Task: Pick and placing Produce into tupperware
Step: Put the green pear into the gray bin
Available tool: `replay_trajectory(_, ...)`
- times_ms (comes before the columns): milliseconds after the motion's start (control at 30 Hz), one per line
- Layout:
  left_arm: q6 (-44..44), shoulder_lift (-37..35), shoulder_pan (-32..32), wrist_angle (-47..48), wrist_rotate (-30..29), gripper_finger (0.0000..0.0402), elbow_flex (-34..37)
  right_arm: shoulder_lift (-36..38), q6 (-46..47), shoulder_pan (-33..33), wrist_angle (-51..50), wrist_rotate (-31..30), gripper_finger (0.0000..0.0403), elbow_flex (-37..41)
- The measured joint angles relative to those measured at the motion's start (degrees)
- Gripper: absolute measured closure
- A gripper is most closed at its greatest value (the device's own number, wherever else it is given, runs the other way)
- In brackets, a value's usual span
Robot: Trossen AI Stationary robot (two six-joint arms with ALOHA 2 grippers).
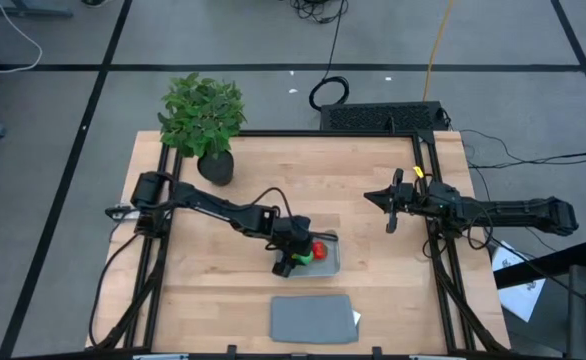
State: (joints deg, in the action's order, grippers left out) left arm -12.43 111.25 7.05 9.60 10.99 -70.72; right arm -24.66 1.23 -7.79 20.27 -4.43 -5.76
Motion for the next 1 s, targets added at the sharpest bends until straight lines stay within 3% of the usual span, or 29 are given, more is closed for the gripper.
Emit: replay_trajectory(1000, -0.4, 0.2, 0.2, 0.4, -0.5, 0.016, 0.0, -0.2, 0.0, 0.0, 0.1, 0.0, 0.0403, 0.0)
